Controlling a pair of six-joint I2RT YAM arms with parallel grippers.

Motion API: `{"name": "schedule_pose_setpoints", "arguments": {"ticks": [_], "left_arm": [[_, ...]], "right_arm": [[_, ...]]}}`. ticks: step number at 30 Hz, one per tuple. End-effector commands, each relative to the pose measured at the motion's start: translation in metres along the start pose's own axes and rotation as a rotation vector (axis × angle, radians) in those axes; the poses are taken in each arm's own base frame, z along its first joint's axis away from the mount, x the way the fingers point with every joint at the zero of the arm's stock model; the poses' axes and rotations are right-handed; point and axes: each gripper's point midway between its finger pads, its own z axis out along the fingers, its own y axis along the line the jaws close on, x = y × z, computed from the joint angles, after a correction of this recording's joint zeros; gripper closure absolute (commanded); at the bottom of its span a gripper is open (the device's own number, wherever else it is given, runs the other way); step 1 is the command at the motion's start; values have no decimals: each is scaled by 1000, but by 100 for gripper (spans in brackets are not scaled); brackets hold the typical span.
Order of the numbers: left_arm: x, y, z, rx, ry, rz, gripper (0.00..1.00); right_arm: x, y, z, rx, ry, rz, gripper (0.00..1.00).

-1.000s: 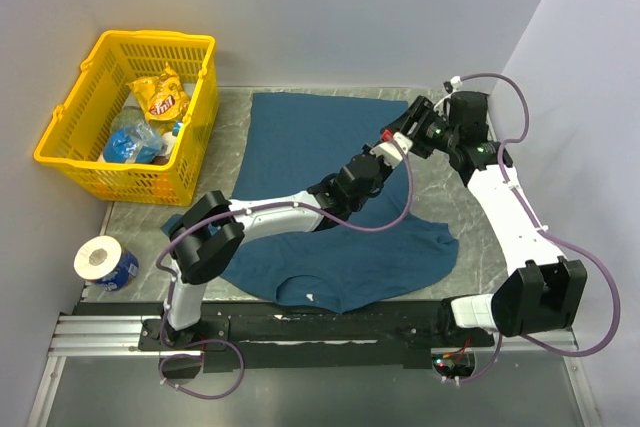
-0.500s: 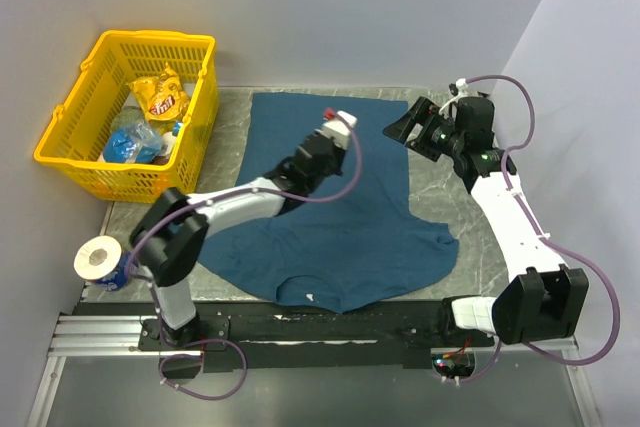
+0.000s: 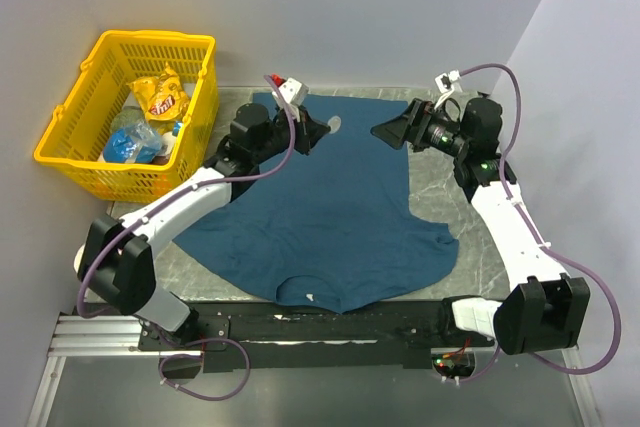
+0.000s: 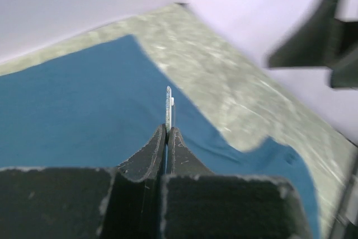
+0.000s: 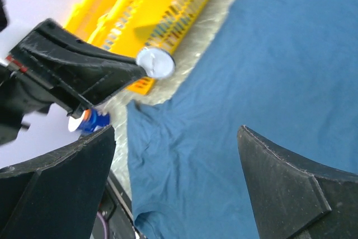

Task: Pin the brooch onto the clothing
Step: Open the brooch.

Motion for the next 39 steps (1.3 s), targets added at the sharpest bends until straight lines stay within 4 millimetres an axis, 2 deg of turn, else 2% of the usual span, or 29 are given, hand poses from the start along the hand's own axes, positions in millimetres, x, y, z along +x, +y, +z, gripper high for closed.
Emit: {"name": "schedule_pose_setpoints", "arguments": {"ticks": [1, 6, 7, 9, 11, 16, 18, 21, 26, 28, 33, 39], "left_arm": [[-25, -53, -23, 273, -25, 7, 99], [-40, -73, -50, 408, -88, 28, 99], [-38, -73, -54, 418, -89, 24, 99], [-48, -75, -63, 437, -126, 29, 99], [-50, -75, -70, 454, -138, 28, 99], [-57, -61, -89, 447, -161, 20, 99], [-66, -54, -100, 450, -191, 9, 99], [-65, -47, -113, 463, -195, -38, 99], [-70, -48, -135, 516, -246, -66, 99], [-68, -48, -139, 530, -241, -71, 99], [-67, -52, -147, 557, -245, -68, 99], [-65, -52, -147, 553, -230, -63, 99]], "right_arm": [[-11, 37, -4, -177, -31, -131, 4], [-6, 55, -1, -244, 11, -158, 8], [-3, 60, 1, -260, 24, -173, 8], [-3, 68, 4, -279, 37, -196, 9], [-1, 77, 5, -302, 40, -224, 10], [0, 94, 12, -324, 36, -263, 13], [2, 106, 18, -364, 49, -272, 14], [5, 123, 24, -431, 48, -281, 16], [12, 146, 37, -503, 76, -298, 20], [17, 158, 41, -527, 88, -308, 21], [21, 162, 55, -508, 105, -320, 22], [25, 171, 61, -527, 115, -324, 24]]}}
